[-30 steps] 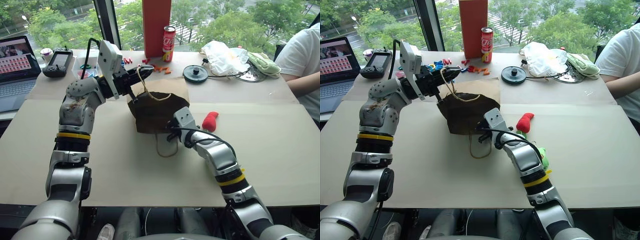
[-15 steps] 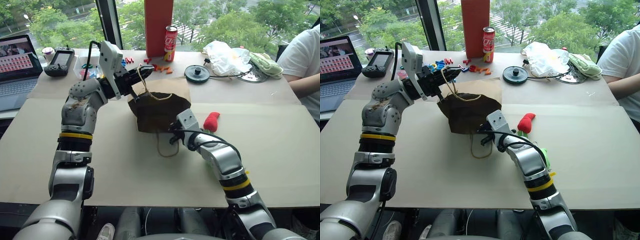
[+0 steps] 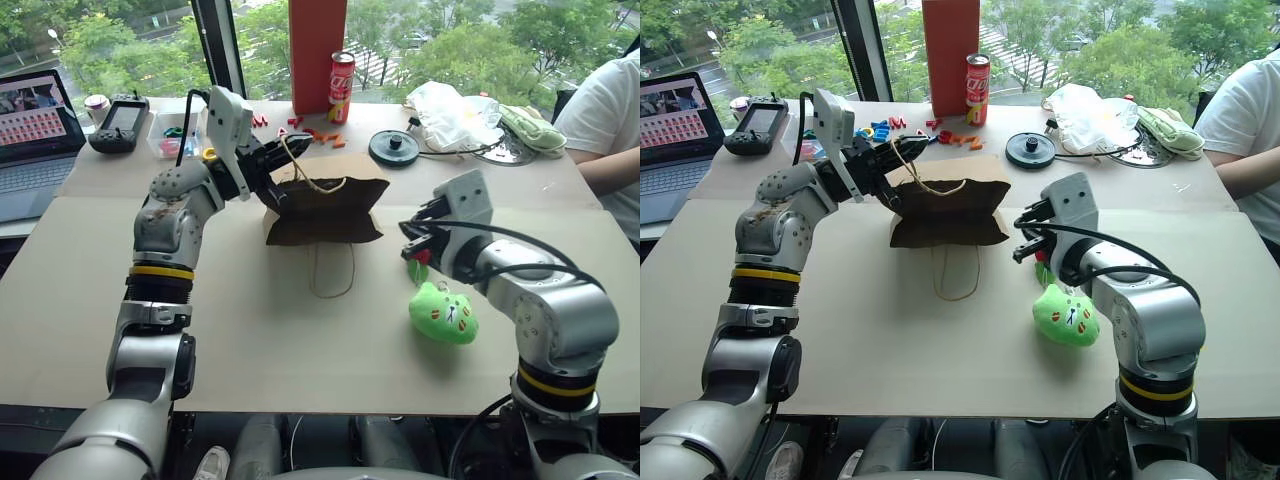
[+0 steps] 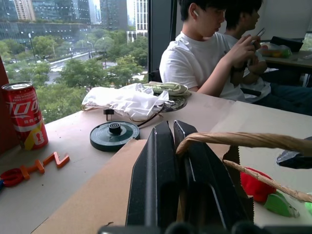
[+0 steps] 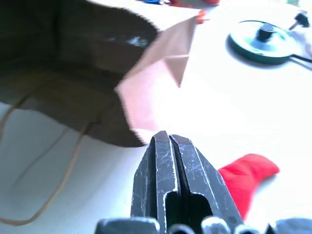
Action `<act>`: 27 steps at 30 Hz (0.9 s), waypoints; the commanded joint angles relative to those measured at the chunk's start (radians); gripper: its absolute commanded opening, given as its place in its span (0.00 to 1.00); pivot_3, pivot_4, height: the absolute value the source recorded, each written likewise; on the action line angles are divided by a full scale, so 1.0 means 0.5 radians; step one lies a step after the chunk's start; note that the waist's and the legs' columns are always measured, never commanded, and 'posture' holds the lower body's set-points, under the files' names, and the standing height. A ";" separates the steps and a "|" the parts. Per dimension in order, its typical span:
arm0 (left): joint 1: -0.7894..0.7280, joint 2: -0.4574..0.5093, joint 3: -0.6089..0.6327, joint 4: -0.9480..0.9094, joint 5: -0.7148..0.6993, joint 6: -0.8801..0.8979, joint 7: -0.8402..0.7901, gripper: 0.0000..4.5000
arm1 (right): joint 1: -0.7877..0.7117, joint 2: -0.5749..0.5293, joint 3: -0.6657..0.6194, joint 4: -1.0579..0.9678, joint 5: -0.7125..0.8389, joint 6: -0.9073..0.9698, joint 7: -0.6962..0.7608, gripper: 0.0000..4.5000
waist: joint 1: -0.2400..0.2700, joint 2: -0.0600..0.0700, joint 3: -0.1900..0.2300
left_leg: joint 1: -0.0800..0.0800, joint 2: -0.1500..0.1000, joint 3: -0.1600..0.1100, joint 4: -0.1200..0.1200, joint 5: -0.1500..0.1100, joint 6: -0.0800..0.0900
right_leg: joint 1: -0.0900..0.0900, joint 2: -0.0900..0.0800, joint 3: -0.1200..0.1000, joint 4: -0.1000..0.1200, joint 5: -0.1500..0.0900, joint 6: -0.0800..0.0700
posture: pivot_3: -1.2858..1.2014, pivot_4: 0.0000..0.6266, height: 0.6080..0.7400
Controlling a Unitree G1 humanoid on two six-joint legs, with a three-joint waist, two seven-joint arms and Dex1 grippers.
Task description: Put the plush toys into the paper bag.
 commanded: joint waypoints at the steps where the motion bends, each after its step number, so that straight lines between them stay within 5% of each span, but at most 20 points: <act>1: -0.092 -0.010 0.036 -0.021 -0.031 -0.029 -0.001 0.04 | 0.000 0.042 -0.014 0.173 -0.128 -0.097 -0.183 0.00 | -0.004 0.000 0.000 | 0.000 0.000 0.000 0.000 0.000 0.000 | -0.001 0.000 0.001 0.000 0.000 0.000 | 0.52 0.24 0.99; 8: -0.100 -0.014 0.040 -0.005 -0.019 -0.046 0.003 0.00 | 0.075 0.123 0.006 0.171 -0.125 -0.099 -0.234 0.47 | -0.007 0.001 0.000 | 0.000 -0.001 0.001 -0.006 0.000 0.000 | -0.003 0.000 0.002 0.000 0.000 0.000 | 0.52 0.24 0.99; 15: -0.094 -0.005 0.048 0.012 -0.005 -0.058 0.002 0.00 | 0.208 -0.548 -0.231 -0.377 0.315 0.349 0.350 0.99 | 0.017 0.002 0.001 | -0.004 -0.003 -0.001 -0.008 -0.001 0.001 | 0.000 -0.003 0.001 -0.006 -0.001 0.003 | 0.52 0.24 0.99; 20: -0.086 -0.015 0.041 0.033 0.000 -0.061 -0.008 0.00 | 0.505 -0.884 -0.288 -0.633 0.597 0.373 0.692 0.99 | 0.014 0.001 0.001 | -0.001 -0.003 -0.005 -0.012 -0.001 0.002 | 0.002 0.000 0.001 -0.012 -0.001 0.003 | 0.52 0.24 0.99; 27: -0.104 -0.019 0.033 0.045 0.002 -0.052 -0.022 0.00 | 0.833 -1.099 -0.055 -0.576 0.487 0.133 0.611 0.99 | -0.006 0.001 0.001 | 0.001 -0.004 -0.006 -0.006 -0.001 0.002 | 0.004 0.000 0.006 -0.009 -0.002 0.004 | 0.52 0.24 0.99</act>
